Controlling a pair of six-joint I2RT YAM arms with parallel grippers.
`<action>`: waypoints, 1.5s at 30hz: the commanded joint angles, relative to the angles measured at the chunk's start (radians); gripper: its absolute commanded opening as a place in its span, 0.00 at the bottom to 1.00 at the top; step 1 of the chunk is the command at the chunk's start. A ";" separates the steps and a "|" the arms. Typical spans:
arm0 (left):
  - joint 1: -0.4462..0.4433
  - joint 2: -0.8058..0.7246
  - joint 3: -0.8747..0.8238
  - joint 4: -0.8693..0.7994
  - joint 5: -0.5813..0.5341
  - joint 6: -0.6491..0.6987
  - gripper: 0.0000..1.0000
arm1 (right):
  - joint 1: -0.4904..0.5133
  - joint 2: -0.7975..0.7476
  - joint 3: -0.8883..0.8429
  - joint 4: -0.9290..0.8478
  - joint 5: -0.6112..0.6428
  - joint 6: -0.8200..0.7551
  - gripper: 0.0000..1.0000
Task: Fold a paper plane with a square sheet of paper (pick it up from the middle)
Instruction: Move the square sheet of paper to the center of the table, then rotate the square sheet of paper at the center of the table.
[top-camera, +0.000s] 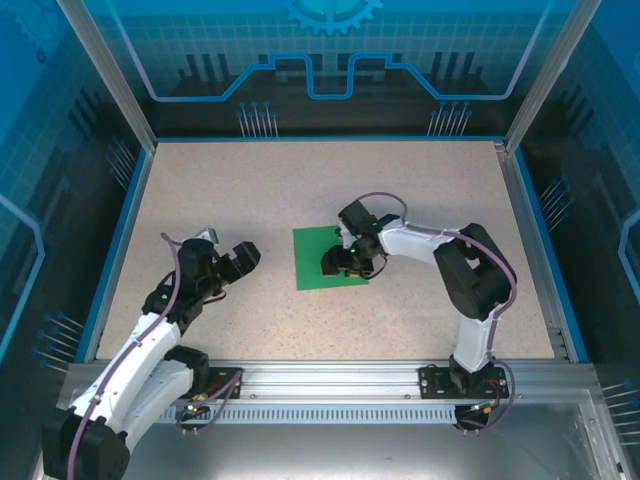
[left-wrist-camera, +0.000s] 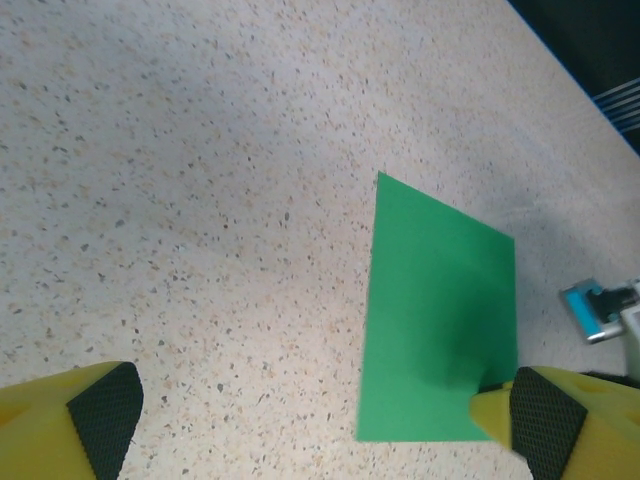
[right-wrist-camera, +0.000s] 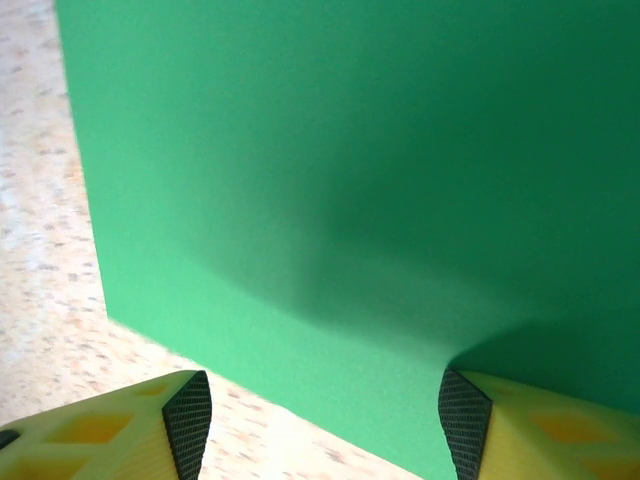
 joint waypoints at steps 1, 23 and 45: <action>0.011 0.030 -0.010 0.008 0.070 0.037 0.99 | -0.029 -0.051 0.009 -0.054 -0.016 -0.035 0.67; 0.011 0.179 0.045 0.039 0.170 0.056 0.99 | 0.001 0.038 0.001 0.010 0.169 0.229 0.65; 0.011 0.313 0.076 0.108 0.206 0.098 0.98 | 0.184 0.060 0.430 -0.509 0.639 0.110 0.84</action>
